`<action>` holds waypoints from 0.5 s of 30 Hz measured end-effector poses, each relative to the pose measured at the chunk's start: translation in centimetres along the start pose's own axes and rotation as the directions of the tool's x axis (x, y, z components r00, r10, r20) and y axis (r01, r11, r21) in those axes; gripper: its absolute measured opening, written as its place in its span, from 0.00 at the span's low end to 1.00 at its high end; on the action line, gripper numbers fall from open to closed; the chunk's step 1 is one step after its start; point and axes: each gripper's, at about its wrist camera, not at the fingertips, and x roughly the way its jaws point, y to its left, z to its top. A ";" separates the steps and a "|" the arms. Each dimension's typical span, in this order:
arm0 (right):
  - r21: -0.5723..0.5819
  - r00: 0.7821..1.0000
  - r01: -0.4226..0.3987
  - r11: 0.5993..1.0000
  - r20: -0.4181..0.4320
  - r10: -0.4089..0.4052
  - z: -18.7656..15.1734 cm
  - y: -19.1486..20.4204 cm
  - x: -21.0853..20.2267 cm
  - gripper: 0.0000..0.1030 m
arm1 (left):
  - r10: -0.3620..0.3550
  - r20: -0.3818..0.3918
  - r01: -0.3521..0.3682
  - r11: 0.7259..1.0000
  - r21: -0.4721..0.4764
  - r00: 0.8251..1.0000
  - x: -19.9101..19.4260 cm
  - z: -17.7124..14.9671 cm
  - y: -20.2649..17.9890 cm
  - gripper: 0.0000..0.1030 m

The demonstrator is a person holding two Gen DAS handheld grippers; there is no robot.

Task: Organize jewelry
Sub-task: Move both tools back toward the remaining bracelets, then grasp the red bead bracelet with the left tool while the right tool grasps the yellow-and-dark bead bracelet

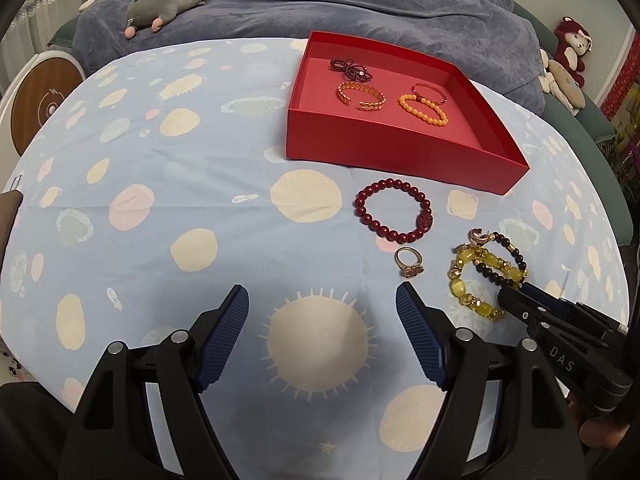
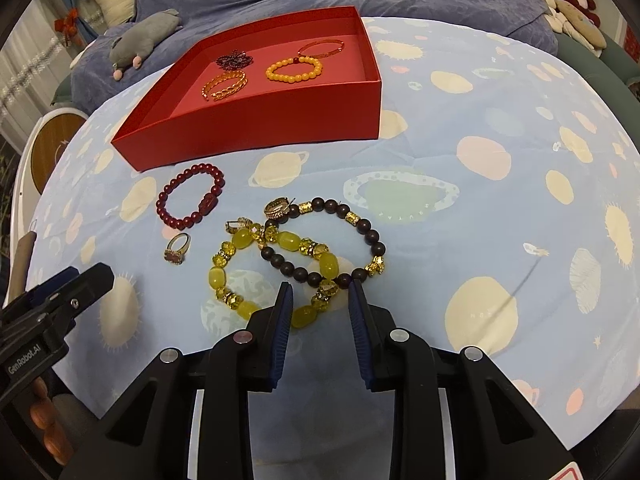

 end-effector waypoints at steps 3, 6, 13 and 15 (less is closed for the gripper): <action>-0.008 1.000 -0.010 1.000 -0.012 0.010 -0.7 -0.5 -0.4 0.20 | -0.003 -0.003 0.003 1.000 0.001 1.000 0.1 -0.1 0.0 0.70; 0.030 1.000 -0.017 0.999 -0.017 0.017 -1.1 -1.4 -0.7 0.16 | -0.004 -0.005 0.004 1.000 0.002 1.000 0.1 -0.3 -0.1 0.70; 0.044 1.000 -0.011 0.999 -0.014 0.011 -0.9 -1.5 -0.5 0.08 | -0.003 -0.007 0.003 1.000 0.006 1.000 0.2 -0.1 -0.5 0.70; 0.058 1.000 -0.022 0.998 -0.008 0.023 -0.8 -1.7 -0.5 0.08 | -0.004 -0.004 0.004 1.000 0.003 1.000 0.2 0.1 -0.5 0.70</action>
